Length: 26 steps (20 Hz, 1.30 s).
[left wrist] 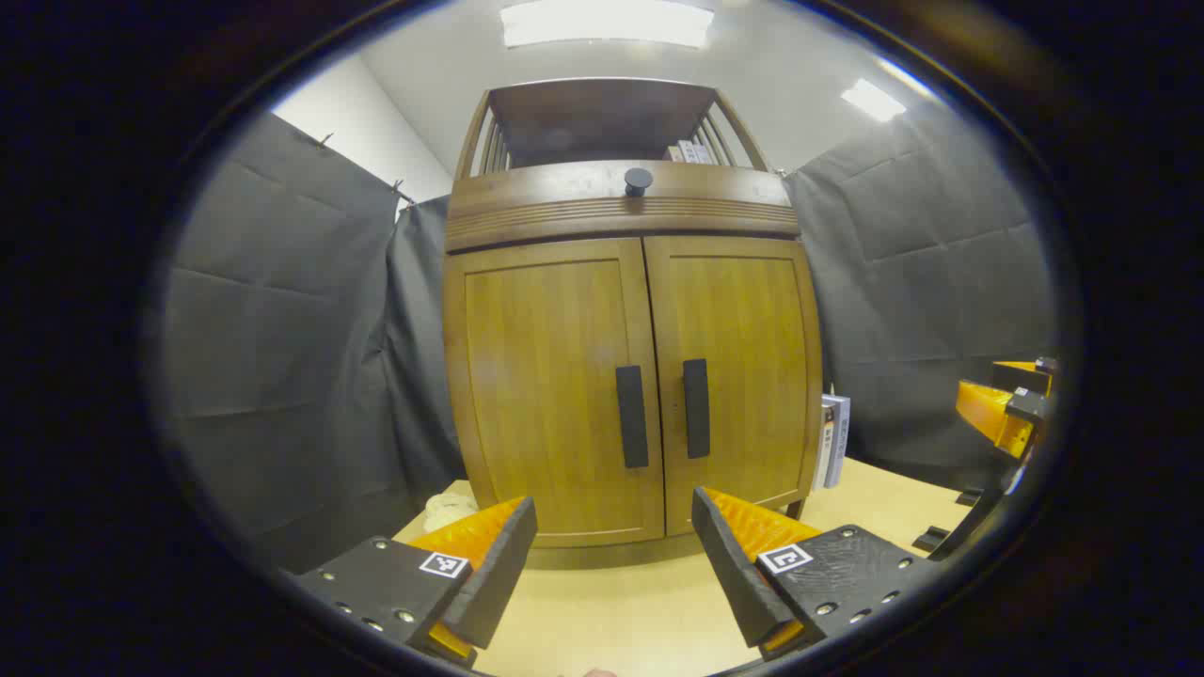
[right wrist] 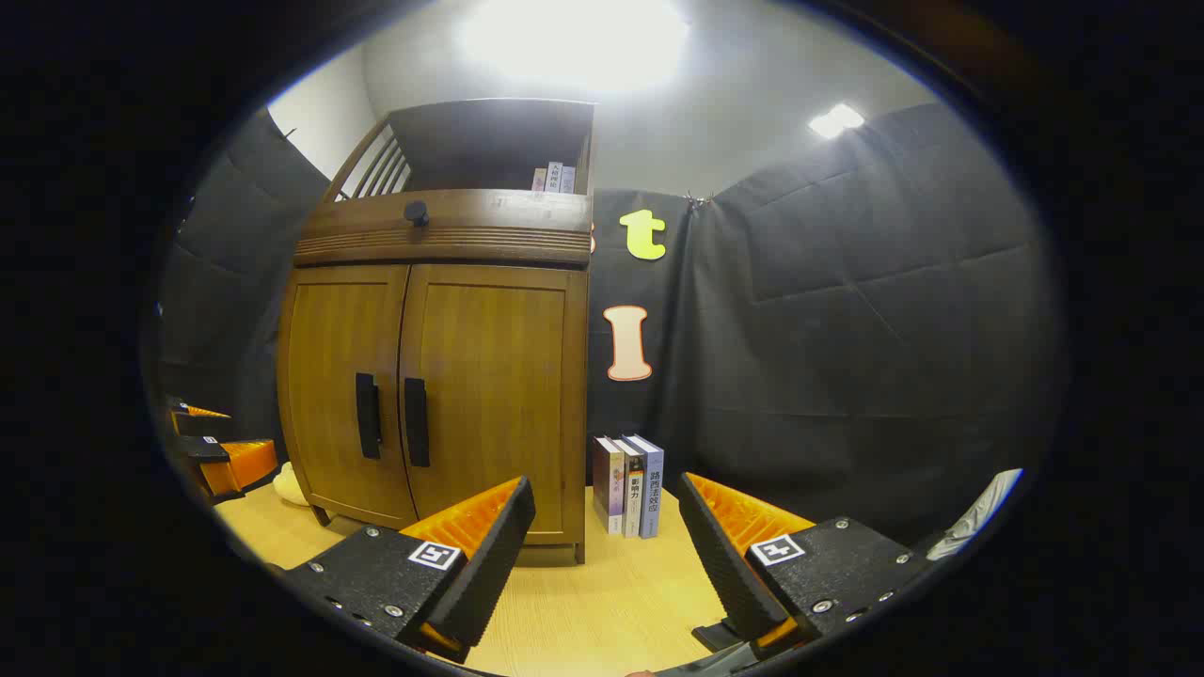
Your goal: Open the right door of the double-door shoe cabinet with the right hand, and open the left door with the left hand.
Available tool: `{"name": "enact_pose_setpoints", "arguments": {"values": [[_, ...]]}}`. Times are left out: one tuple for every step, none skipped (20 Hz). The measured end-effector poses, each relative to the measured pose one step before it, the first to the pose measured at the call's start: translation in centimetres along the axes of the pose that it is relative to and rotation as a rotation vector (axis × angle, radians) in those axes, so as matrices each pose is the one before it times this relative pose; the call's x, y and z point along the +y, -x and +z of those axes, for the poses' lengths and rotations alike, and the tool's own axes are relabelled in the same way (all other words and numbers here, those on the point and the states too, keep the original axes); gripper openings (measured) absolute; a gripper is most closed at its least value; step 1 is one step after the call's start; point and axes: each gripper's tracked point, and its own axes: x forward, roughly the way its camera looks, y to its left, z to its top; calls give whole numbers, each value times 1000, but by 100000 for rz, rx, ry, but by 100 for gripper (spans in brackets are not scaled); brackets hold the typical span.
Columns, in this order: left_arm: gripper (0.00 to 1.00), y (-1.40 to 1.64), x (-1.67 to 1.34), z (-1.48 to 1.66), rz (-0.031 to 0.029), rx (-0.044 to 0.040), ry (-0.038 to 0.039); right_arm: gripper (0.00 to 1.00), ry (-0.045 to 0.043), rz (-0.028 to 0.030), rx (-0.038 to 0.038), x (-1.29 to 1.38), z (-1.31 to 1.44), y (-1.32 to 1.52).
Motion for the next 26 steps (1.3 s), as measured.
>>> {"name": "enact_pose_setpoints", "arguments": {"values": [[100,-61,-41,139,35,-313,365,93,154,175,-82,104,-21,-135],[100,-20,125,51,227,-371,257,96,89,258,85,312,-121,-76],[100,-120,169,90,581,-148,230,96,-173,333,411,142,-153,8],[100,162,6,-255,733,-44,273,96,-448,560,480,129,-254,-28],[100,-28,93,64,517,-172,371,96,-542,383,431,162,-189,48],[100,-18,106,25,665,-40,51,96,-538,415,461,199,-154,60],[100,7,164,63,459,-170,-281,96,-526,539,427,224,-145,72],[100,55,320,91,340,-542,-413,96,-600,446,407,211,-126,-2],[100,17,330,212,299,-521,-616,96,-689,501,277,235,-146,51],[95,208,570,240,461,-453,-676,96,-636,440,492,280,-166,-62],[95,112,377,126,571,-139,-413,96,-616,477,677,301,-308,-165],[100,26,34,-52,307,99,47,96,-434,526,703,314,-199,-99],[100,44,119,68,277,229,428,95,-192,296,609,264,-128,-125],[95,0,-131,-101,50,56,366,96,-26,320,135,231,-189,-18],[100,12,49,95,119,41,44,96,5,90,-263,234,110,-68],[100,19,76,-87,276,126,-140,96,-44,153,-245,178,65,-85],[100,71,167,77,217,131,-149,96,-107,309,132,214,0,-71],[100,-55,231,-81,362,185,-4,96,-99,247,10,197,-118,-133],[100,-82,389,27,182,-32,158,96,17,109,-170,168,148,-216],[100,-87,375,-262,147,-137,212,96,72,186,-393,124,24,-146],[100,-36,239,24,40,-148,50,96,1,255,-586,168,213,-230],[100,168,137,52,120,-219,-188,96,-207,653,-745,252,287,-312],[100,202,219,238,435,-453,-377,96,-361,744,-714,298,394,-412],[100,257,373,127,586,-574,-385,95,-444,982,-826,352,411,-491],[100,138,413,231,704,-525,-282,96,-577,1161,-874,419,314,-527],[100,298,419,7,927,-387,-83,96,-628,1171,-585,413,384,-666]]}}
